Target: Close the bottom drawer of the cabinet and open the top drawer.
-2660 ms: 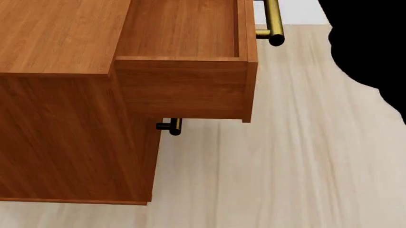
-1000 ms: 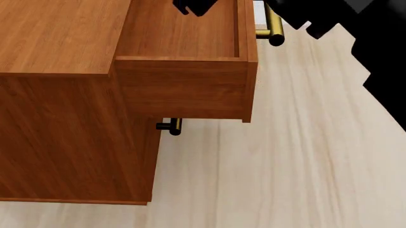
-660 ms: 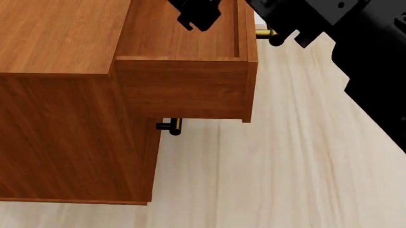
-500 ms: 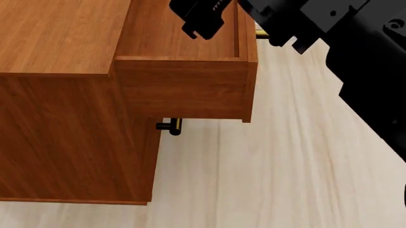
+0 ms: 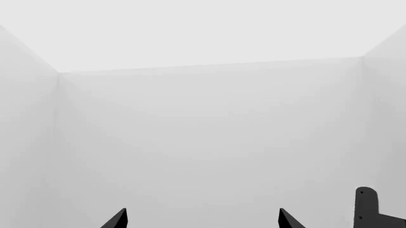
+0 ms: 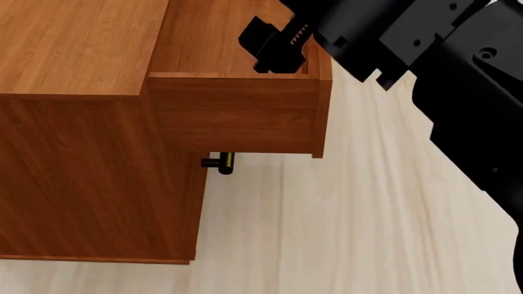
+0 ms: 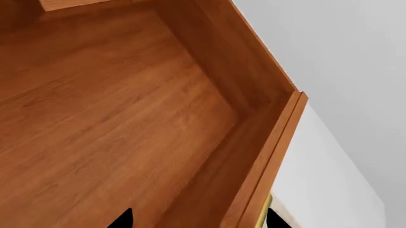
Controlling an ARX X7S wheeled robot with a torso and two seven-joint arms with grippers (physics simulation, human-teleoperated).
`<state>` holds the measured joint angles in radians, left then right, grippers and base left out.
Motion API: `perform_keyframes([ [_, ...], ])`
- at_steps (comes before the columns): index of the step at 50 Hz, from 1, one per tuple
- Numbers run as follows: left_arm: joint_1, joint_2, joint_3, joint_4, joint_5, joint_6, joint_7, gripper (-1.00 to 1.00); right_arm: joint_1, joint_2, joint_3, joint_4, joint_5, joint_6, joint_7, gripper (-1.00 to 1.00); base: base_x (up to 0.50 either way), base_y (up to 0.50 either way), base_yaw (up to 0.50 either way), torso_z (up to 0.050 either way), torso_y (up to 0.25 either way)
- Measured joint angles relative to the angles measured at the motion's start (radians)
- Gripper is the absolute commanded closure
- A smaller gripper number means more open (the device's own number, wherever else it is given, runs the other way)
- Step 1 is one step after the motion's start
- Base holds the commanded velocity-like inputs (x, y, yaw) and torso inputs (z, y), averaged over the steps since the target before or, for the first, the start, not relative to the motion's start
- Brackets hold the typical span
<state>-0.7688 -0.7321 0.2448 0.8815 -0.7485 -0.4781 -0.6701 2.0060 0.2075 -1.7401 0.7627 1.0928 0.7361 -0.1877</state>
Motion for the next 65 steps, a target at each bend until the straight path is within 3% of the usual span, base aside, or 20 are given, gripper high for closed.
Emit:
perform_keyframes([
  [32, -0.002, -0.002, 0.005, -0.001, -0.005, 0.007, -0.005, -1.00, 0.008, 0.043, -0.029, -0.007, -0.033, 0.072, 0.004, -1.00, 0.00, 0.00, 0.00, 0.000, 0.000],
  [65, -0.029, 0.006, 0.026, -0.003, -0.009, -0.001, -0.009, -1.00, 0.030, 0.173, 0.009, -0.118, -0.001, 0.158, 0.068, -1.00, 0.00, 0.00, 0.00, 0.000, 0.000],
])
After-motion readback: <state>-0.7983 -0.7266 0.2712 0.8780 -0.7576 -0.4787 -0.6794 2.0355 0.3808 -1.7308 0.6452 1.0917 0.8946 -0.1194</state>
